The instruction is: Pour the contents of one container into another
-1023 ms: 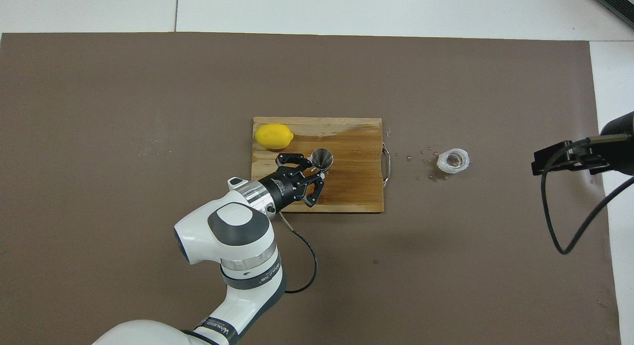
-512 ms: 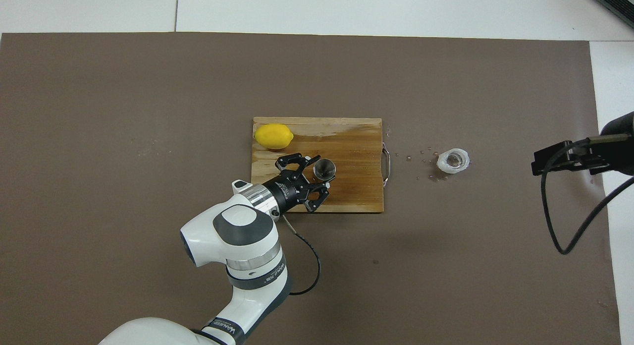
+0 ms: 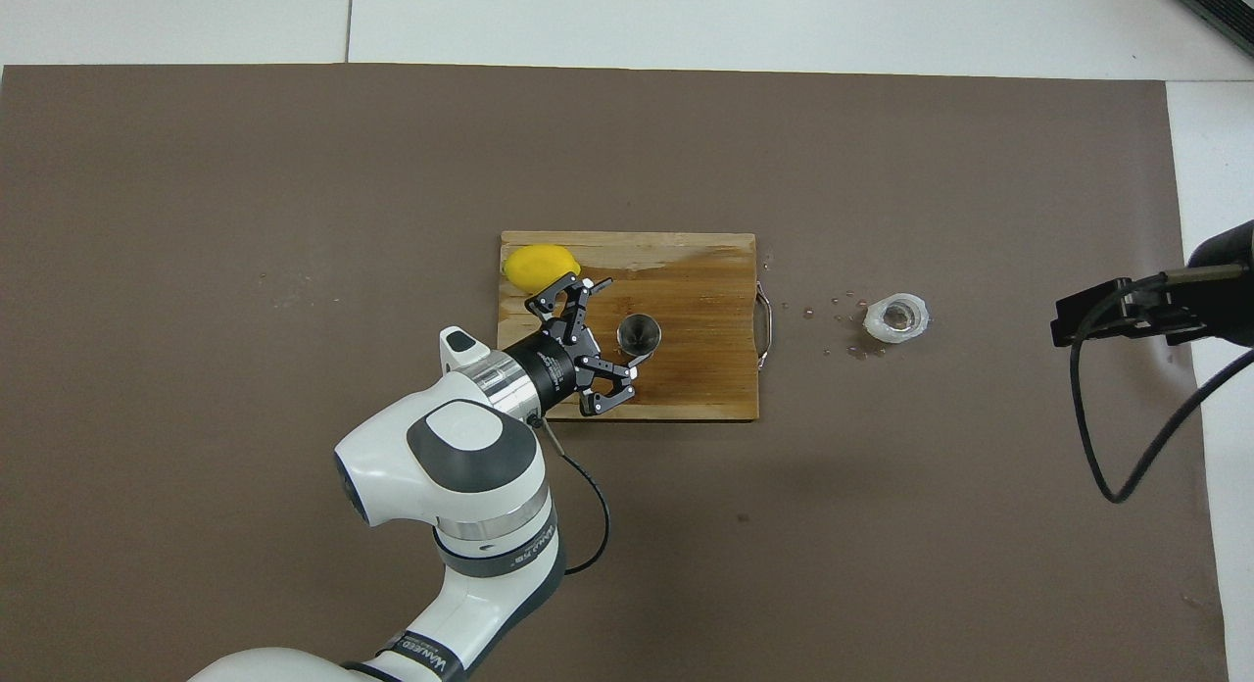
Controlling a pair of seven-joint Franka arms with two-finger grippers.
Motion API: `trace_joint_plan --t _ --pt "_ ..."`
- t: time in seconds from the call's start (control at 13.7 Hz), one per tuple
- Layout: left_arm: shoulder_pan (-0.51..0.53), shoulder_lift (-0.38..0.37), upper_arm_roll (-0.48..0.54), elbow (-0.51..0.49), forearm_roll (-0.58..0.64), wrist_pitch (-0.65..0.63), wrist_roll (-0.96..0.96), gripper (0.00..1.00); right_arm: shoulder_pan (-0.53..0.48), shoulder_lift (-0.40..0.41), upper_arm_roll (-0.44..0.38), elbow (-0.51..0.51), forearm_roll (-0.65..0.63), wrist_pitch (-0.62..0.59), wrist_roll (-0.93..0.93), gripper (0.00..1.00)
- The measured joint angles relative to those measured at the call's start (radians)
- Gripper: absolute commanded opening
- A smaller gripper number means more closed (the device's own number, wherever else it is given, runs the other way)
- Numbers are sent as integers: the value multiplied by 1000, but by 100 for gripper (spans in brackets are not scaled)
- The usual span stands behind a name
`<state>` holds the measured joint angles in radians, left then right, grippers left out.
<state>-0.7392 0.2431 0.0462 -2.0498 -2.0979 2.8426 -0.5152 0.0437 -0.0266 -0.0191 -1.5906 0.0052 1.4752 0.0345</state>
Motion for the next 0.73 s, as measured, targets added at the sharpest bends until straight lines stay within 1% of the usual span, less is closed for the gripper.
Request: trace_joint_plan --t 0.15,0.37,0.51,0.73 --pt "-1 -12 0 0 80 7 3 100 0 0 0 0 0 0 0 100" --pt "-2 -28 -2 -9 153 9 7 100 0 0 0 0 0 0 0 100" --pt "-5 -42 -4 -17 170 9 9 100 0 0 0 0 0 -6 0 100" --pt "-36 -73 -6 -23 172 19 11 100 2 -6 2 0 0 -33 -4 100"
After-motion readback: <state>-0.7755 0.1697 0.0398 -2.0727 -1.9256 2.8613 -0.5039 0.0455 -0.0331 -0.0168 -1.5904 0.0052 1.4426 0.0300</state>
